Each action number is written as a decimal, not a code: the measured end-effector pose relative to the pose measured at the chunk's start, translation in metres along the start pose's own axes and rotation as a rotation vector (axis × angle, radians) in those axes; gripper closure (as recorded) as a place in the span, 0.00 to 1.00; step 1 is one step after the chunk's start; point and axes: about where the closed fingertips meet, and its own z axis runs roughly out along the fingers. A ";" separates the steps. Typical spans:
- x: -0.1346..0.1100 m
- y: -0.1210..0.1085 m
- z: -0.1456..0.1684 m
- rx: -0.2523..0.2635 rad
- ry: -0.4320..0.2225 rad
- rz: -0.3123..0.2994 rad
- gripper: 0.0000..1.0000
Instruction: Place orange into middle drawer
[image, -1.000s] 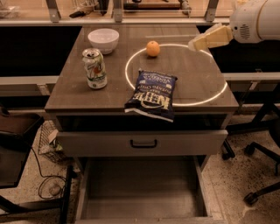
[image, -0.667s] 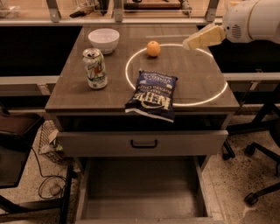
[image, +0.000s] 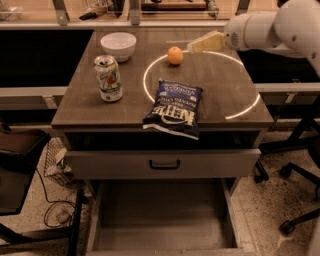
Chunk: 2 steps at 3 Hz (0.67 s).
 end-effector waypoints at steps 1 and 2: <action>0.015 -0.002 0.054 -0.043 -0.016 0.057 0.00; 0.021 0.001 0.075 -0.071 -0.031 0.082 0.00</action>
Offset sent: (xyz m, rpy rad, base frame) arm 0.0714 0.0445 -0.0542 0.1280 0.0538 0.0638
